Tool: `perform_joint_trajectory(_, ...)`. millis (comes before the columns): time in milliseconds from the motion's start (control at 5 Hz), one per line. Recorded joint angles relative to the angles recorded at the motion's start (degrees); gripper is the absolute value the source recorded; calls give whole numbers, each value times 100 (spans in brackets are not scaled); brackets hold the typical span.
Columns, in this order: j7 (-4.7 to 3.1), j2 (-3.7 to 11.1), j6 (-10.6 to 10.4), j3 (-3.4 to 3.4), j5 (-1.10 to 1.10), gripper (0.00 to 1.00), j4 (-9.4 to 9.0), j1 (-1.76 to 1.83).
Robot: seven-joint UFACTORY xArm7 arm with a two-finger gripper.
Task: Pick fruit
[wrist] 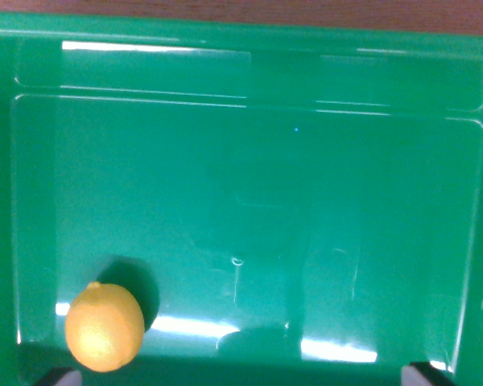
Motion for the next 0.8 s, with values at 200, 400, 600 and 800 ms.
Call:
perform_joint_trajectory(200, 0, 0, 0, 0, 0, 0, 0, 0)
perform_joint_trajectory(400, -26, 37, -244, 39, 6, 0, -193, 39)
perform_joint_trajectory(600, -26, 37, -244, 39, 6, 0, -193, 39)
perform_joint_trajectory(800, -53, 75, -497, 80, 13, 0, -395, 80)
